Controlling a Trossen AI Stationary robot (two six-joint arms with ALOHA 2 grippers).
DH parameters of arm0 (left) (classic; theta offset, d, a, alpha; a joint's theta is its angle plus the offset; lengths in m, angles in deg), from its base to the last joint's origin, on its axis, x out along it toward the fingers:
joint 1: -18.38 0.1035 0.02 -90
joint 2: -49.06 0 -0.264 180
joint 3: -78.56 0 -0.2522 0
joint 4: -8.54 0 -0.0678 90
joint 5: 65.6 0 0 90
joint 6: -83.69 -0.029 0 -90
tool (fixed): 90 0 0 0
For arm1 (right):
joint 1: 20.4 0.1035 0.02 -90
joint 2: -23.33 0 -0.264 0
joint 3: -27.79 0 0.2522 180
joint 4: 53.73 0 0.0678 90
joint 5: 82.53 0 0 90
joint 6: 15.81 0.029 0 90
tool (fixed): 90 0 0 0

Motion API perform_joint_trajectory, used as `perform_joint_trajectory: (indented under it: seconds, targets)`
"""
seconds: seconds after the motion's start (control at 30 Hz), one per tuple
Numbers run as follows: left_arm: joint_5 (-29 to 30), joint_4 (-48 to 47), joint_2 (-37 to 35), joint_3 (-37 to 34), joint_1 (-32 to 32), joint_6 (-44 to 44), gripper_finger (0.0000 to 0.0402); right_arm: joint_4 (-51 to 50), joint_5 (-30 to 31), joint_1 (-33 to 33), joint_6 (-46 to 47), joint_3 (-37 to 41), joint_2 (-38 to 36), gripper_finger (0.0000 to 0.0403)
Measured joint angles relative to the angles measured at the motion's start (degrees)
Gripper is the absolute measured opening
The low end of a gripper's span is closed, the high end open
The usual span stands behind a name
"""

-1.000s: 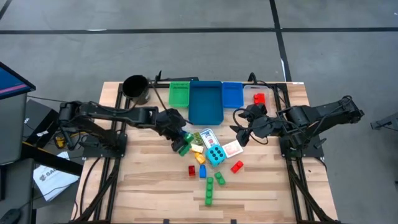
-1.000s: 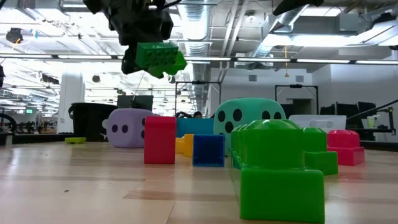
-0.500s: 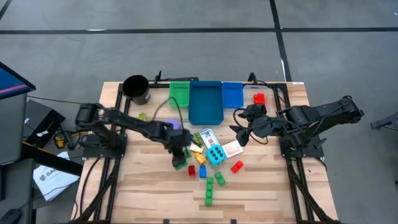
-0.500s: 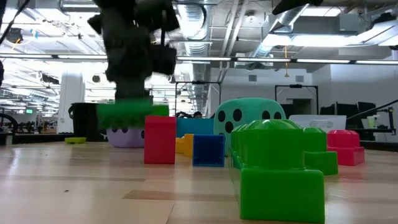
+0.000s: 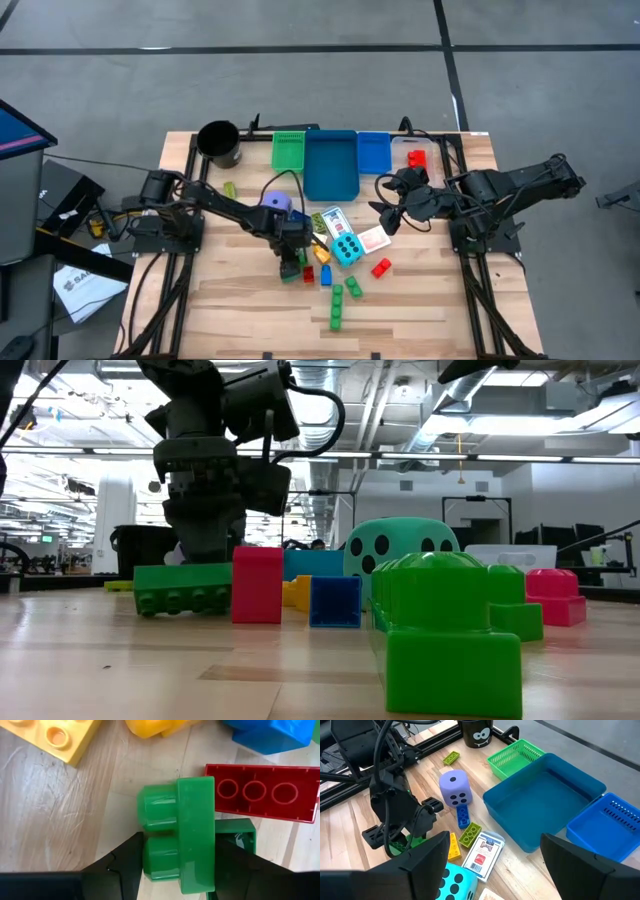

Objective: Pick & Place Toys
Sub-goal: Put the large green game piece into the transparent bin

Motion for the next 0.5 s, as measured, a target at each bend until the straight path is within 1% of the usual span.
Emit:
perform_joint_trajectory:
  seconds: [0.17, 0.5]
  targets:
    - [0.0, 0.08, -0.02, -0.02, 0.0, 0.24, 0.0188, 0.0, -0.03, -0.01, 0.0, 0.0, 0.0, 0.0305]
    - [-0.47, 0.58, -0.04, -0.04, -0.09, 3.22, 0.0255, -0.07, -0.19, -0.02, -0.02, 0.0, 0.02, 0.0305]
